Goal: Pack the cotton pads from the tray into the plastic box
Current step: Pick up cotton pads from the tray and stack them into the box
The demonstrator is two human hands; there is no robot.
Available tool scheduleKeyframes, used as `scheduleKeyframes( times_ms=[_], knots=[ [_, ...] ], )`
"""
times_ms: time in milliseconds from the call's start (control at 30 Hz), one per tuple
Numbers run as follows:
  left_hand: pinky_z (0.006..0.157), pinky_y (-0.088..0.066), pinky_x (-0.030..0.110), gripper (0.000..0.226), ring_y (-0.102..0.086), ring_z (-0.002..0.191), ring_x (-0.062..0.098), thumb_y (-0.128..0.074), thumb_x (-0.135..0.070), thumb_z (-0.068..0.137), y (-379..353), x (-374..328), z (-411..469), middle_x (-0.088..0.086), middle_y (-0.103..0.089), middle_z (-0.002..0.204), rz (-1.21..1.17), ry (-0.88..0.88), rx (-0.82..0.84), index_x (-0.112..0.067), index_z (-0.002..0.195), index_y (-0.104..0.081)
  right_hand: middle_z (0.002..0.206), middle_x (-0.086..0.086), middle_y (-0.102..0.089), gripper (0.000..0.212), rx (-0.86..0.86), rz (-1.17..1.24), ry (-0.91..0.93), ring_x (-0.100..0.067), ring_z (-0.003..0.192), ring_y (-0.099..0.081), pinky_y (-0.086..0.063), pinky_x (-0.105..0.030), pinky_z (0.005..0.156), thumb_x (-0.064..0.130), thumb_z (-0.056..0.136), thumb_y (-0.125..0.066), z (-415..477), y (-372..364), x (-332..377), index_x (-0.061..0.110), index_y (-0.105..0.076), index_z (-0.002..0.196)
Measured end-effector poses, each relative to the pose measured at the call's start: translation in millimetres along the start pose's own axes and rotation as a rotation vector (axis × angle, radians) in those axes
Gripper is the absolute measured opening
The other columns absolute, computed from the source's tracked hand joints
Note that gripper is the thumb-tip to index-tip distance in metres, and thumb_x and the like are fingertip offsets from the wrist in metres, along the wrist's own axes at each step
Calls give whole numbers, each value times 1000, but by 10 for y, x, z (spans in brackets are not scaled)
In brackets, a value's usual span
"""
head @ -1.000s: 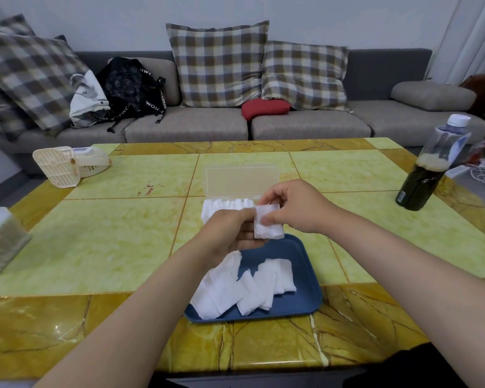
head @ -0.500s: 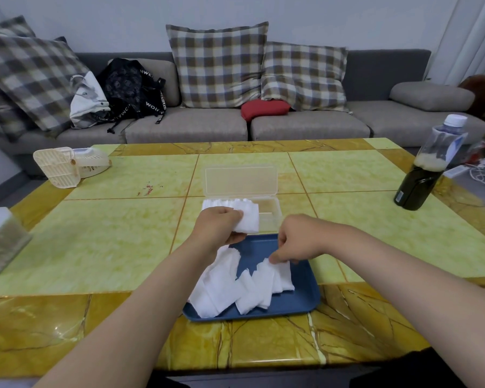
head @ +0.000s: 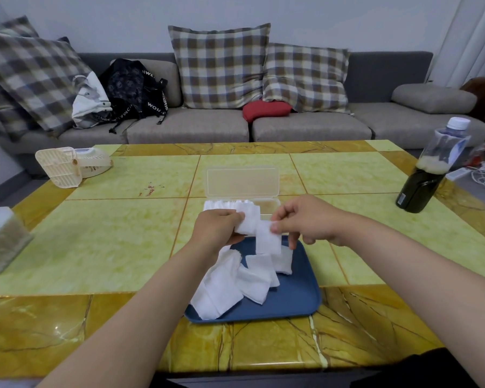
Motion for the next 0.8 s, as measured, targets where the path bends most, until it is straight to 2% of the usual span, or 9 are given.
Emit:
scheduleKeyframes(
  times_ms=[100,200,333,433,533,600,700,767,800],
  knots=[
    [77,-64,32,15,-74,98,31,-71,-10,90,-63,29,-8,20,-74,109,-87,46,49,0,102,-75,69,1,-69,11,-122,168,67,-14,52,-61,-31,-22,40,14,89,-76,6,133,64,10,-73,98],
    [80,-63,31,22,-74,102,28,-72,-11,88,-192,11,-78,17,-76,109,-142,85,215,-1,107,-76,69,0,-69,11,-124,249,106,-14,51,-58,-29,-21,39,13,90,-75,14,124,117,9,-73,99],
    [85,-61,30,22,-75,99,23,-68,-13,91,-272,-40,-162,12,-78,105,-159,84,335,-4,109,-76,63,1,-69,6,-188,112,142,-13,47,-56,-34,-20,39,15,89,-77,29,109,177,12,-74,93],
    [81,-61,28,23,-75,96,21,-67,-14,92,-254,-55,-166,13,-78,106,-127,63,344,-4,110,-76,69,-7,-71,6,-215,0,182,-12,46,-56,-40,-17,42,15,88,-77,51,118,216,13,-75,93],
    [76,-61,26,23,-76,89,20,-66,-14,93,-245,-60,-168,15,-78,104,-95,54,345,-3,110,-76,72,-2,-69,6,-218,-108,215,-5,45,-54,-45,-16,47,17,88,-77,79,109,236,15,-76,94],
    [77,-61,28,24,-76,89,21,-66,-17,93,-258,-56,-162,15,-78,104,-76,56,344,-3,110,-75,74,2,-69,7,-235,-179,237,1,45,-52,-46,-17,51,19,88,-78,103,94,240,17,-77,94],
    [82,-62,34,30,-76,94,26,-64,-28,96,-274,-51,-150,15,-78,104,-103,59,344,-6,112,-75,72,7,-67,7,-255,-222,255,1,50,-52,-43,-17,54,21,87,-78,132,78,233,17,-78,93],
    [81,-61,34,33,-76,92,25,-71,-33,91,-264,-60,-146,14,-78,103,-82,37,336,-6,108,-76,71,9,-66,8,-279,-222,258,1,52,-53,-41,-17,55,24,86,-79,136,80,227,18,-77,92],
    [78,-61,31,32,-77,88,23,-76,-29,88,-250,-59,-141,14,-77,103,-53,21,320,-3,106,-76,71,7,-67,10,-303,-209,258,1,53,-53,-41,-19,56,26,86,-79,133,91,223,19,-76,91]
  ],
)
Point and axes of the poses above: each hand's wrist, its own z-axis towards the middle knuckle, its own y-axis out of the back of the hand, x = y × z, the point moved 6 cm from there along z, towards the middle knuckle
